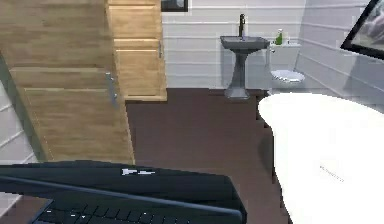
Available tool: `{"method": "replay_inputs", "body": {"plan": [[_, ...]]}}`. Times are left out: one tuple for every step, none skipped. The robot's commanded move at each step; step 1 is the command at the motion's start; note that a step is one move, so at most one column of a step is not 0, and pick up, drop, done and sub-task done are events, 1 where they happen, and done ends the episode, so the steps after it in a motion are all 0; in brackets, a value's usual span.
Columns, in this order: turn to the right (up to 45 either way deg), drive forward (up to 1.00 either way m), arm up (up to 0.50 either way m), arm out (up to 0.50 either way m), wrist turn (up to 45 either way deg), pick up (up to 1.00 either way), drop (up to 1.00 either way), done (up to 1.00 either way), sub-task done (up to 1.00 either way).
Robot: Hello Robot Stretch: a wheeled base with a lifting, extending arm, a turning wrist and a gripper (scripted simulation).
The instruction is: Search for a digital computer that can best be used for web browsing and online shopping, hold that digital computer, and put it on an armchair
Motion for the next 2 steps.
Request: {"method": "replay_inputs", "body": {"plan": [[9.0, 0.0, 0.0, 0.0, 0.0, 0.0, 0.0, 0.0, 0.0], [0.0, 0.2, 0.0, 0.0, 0.0, 0.0, 0.0, 0.0, 0.0]]}}
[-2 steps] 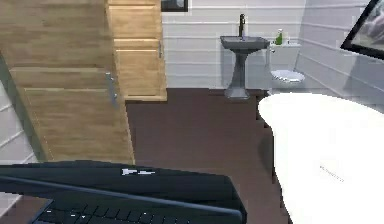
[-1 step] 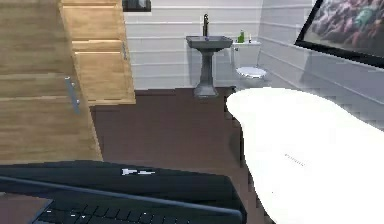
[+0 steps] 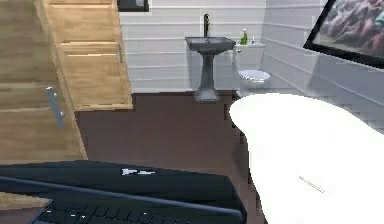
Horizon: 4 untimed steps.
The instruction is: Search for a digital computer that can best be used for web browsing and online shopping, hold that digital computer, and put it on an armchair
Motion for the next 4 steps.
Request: {"method": "replay_inputs", "body": {"plan": [[-3.0, 0.0, 0.0, 0.0, 0.0, 0.0, 0.0, 0.0, 0.0], [0.0, 1.0, 0.0, 0.0, 0.0, 0.0, 0.0, 0.0, 0.0], [-6.0, 0.0, 0.0, 0.0, 0.0, 0.0, 0.0, 0.0, 0.0], [0.0, 0.5, 0.0, 0.0, 0.0, 0.0, 0.0, 0.0, 0.0]]}}
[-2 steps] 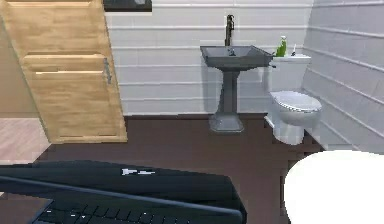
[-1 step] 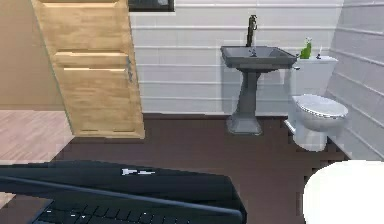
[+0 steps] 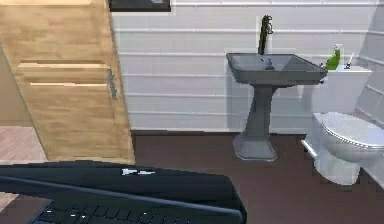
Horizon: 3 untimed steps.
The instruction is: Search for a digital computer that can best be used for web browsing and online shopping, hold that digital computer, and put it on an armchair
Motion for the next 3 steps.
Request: {"method": "replay_inputs", "body": {"plan": [[-45.0, 0.0, 0.0, 0.0, 0.0, 0.0, 0.0, 0.0, 0.0], [0.0, 0.6, 0.0, 0.0, 0.0, 0.0, 0.0, 0.0, 0.0], [-30.0, 0.0, 0.0, 0.0, 0.0, 0.0, 0.0, 0.0, 0.0]]}}
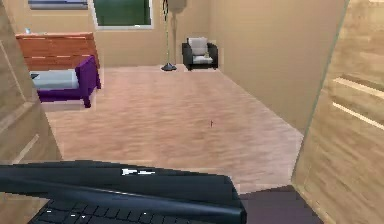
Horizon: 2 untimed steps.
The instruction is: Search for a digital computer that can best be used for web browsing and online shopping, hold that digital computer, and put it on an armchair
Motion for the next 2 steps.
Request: {"method": "replay_inputs", "body": {"plan": [[0.0, 1.0, 0.0, 0.0, 0.0, 0.0, 0.0, 0.0, 0.0], [-3.0, 0.0, 0.0, 0.0, 0.0, 0.0, 0.0, 0.0, 0.0]]}}
